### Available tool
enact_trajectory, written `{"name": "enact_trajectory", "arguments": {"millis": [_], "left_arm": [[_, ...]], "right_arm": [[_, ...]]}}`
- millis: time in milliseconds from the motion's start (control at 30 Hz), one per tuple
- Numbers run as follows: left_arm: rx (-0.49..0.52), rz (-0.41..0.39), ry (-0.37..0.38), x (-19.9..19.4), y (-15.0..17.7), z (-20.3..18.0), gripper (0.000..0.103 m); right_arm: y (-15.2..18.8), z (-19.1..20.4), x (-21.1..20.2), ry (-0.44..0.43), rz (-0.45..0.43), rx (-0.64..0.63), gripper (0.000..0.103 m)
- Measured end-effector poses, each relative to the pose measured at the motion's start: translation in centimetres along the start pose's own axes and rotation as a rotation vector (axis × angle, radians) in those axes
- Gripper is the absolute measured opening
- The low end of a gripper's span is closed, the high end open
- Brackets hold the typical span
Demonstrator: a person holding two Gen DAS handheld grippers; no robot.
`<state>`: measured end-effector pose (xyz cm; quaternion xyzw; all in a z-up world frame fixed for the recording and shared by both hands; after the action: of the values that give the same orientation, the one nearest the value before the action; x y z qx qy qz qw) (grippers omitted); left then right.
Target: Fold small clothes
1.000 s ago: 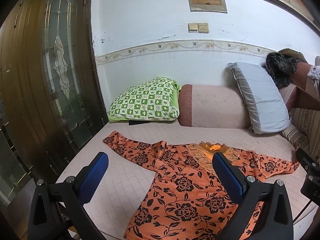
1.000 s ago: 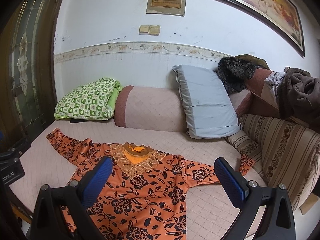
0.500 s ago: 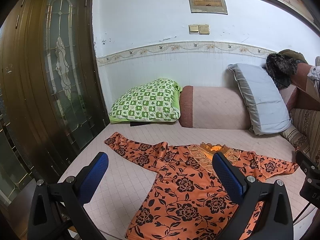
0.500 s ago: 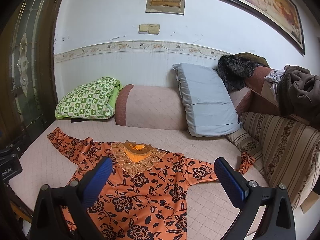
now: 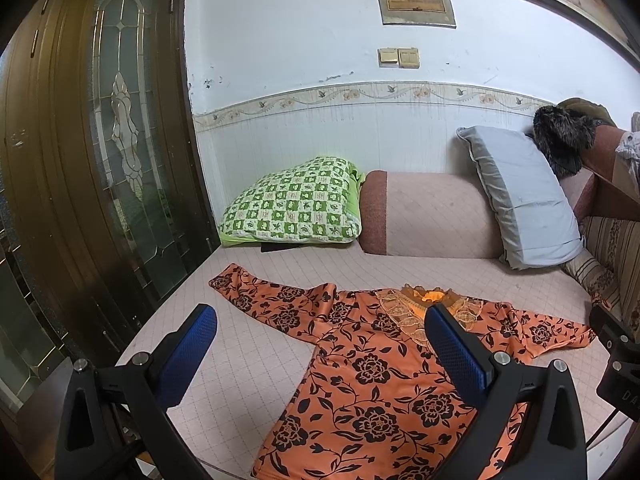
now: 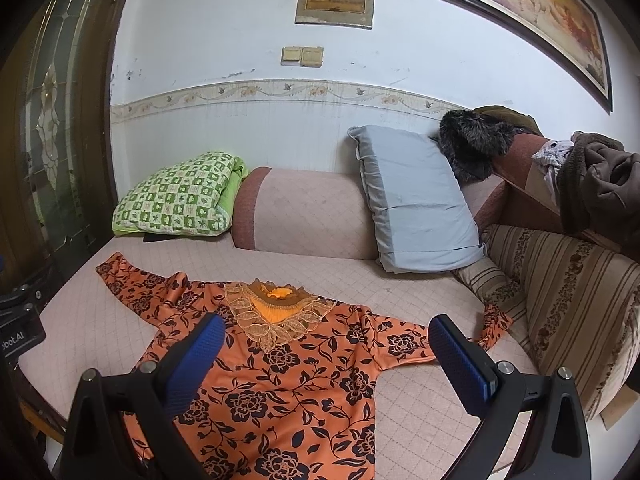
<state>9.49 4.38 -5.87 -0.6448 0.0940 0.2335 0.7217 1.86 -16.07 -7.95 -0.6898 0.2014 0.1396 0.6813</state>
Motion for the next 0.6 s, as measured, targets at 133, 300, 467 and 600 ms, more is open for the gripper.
{"name": "enact_trajectory", "arguments": {"millis": [133, 300, 467, 600], "left_arm": [[0.003, 0.003, -0.002, 0.2, 0.0, 0.0, 0.103], [0.003, 0.009, -0.004, 0.6, 0.0, -0.3, 0.103], [0.006, 0.014, -0.003, 0.9, 0.0, -0.5, 0.103], [0.006, 0.02, -0.001, 1.3, 0.2, -0.6, 0.103]], "right_arm": [[0.0, 0.2, 0.2, -0.002, 0.004, -0.002, 0.103], [0.1, 0.3, 0.6, -0.009, 0.011, -0.001, 0.103], [0.3, 0.4, 1.0, -0.013, 0.018, -0.002, 0.103], [0.5, 0.6, 1.4, -0.015, 0.023, -0.005, 0.103]]}}
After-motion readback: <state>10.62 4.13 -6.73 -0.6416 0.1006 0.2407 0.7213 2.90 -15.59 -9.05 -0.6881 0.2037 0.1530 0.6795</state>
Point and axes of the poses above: each gripper's, at about its wrist camera, not at the fingertips, and x roughly the way its jaws point, z to its left, y to its underside, the point moved 7 cm from there along x, roughly the way its jaws point, and after that the axes turned 7 degrees about -y, right-handed, at the moved point
